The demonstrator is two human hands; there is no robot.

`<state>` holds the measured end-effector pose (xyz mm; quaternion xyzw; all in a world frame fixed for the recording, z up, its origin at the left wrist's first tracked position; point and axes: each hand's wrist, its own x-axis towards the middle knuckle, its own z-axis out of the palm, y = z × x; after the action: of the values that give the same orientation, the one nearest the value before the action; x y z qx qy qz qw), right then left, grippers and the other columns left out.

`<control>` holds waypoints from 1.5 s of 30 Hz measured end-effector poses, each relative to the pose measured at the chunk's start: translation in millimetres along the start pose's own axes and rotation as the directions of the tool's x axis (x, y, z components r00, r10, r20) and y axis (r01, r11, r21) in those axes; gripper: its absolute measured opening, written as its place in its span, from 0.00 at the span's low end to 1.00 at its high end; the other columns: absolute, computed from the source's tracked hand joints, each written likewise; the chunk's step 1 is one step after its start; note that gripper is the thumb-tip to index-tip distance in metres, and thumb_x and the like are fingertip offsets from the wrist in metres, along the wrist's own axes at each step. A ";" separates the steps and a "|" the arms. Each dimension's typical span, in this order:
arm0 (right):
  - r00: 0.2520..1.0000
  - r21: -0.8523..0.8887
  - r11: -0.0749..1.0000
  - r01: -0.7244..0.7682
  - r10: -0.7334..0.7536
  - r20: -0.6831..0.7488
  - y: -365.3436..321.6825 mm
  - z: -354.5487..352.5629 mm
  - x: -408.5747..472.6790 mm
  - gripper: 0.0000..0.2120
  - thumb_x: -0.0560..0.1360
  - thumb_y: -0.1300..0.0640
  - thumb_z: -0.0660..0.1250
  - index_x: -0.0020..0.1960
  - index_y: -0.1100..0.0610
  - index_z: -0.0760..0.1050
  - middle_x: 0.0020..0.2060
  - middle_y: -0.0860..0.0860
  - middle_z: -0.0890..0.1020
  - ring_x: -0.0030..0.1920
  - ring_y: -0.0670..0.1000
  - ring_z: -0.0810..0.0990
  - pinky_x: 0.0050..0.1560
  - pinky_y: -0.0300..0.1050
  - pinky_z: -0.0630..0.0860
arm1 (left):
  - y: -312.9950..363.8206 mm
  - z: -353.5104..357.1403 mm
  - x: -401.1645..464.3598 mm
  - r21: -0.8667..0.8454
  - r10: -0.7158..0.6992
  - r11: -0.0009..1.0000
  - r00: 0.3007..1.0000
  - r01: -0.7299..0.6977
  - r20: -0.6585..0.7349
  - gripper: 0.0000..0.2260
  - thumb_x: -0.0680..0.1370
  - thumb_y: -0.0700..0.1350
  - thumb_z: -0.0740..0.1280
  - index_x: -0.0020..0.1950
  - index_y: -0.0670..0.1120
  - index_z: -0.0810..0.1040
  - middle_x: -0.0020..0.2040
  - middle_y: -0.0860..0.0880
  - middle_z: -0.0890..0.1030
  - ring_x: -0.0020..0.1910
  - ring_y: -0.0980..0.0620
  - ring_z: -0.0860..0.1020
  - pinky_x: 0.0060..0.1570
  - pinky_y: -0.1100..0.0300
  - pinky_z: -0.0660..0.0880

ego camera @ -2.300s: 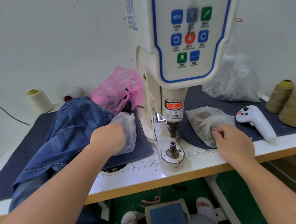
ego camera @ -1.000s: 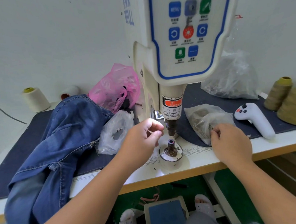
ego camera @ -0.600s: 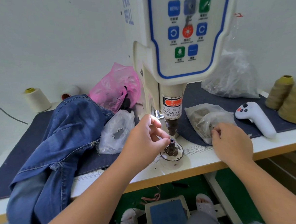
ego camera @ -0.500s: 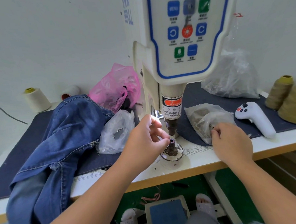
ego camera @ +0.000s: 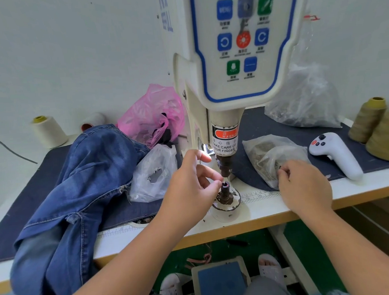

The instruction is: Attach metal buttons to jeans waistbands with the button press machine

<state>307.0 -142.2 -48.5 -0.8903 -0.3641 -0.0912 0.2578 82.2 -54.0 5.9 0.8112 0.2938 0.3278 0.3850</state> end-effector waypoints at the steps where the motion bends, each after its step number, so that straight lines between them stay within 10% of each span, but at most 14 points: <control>1: 1.000 -0.001 1.000 0.001 -0.001 0.000 0.1 0.2 -0.1 0.13 0.81 0.53 0.62 0.38 0.50 0.73 0.33 0.47 0.75 0.34 0.45 0.71 0.31 0.42 0.64 | -0.2 0.0 -0.3 -0.004 0.003 1.000 1.000 -0.003 0.001 0.19 0.77 0.38 0.71 0.52 0.58 0.65 0.41 0.59 0.82 0.33 0.60 0.76 0.34 0.68 0.73; 32: 1.000 0.038 0.999 0.026 -0.025 -0.019 0.0 -0.1 -0.7 0.11 0.81 0.54 0.61 0.40 0.51 0.75 0.34 0.46 0.75 0.36 0.47 0.72 0.34 0.46 0.68 | 0.1 3.3 -0.6 0.005 0.015 1.000 1.000 -0.015 -0.021 0.21 0.77 0.38 0.69 0.54 0.62 0.65 0.43 0.61 0.81 0.32 0.60 0.75 0.28 0.70 0.71; 41: 0.892 0.311 0.854 0.418 -0.321 -0.317 -8.0 -26.8 -19.8 0.04 0.78 0.66 0.67 0.48 0.61 0.81 0.37 0.50 0.81 0.38 0.50 0.78 0.41 0.38 0.71 | -2.1 -6.9 -3.6 -0.040 -0.034 0.999 0.988 0.029 -0.149 0.09 0.77 0.40 0.69 0.46 0.54 0.75 0.39 0.52 0.80 0.36 0.50 0.79 0.34 0.60 0.78; 45: 0.929 0.602 0.709 0.368 -0.298 -0.217 -41.6 -37.9 -52.3 0.09 0.77 0.62 0.70 0.48 0.47 0.81 0.37 0.40 0.81 0.43 0.42 0.80 0.44 0.27 0.73 | 0.3 -3.4 -10.8 -0.121 -0.088 0.990 0.993 0.078 -0.083 0.07 0.77 0.41 0.69 0.41 0.53 0.78 0.36 0.49 0.79 0.32 0.55 0.76 0.35 0.62 0.77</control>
<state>241.4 -168.5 -18.3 -0.6644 -0.5141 -0.0546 0.5397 73.1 -60.6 4.5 0.7591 0.3242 0.3637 0.4318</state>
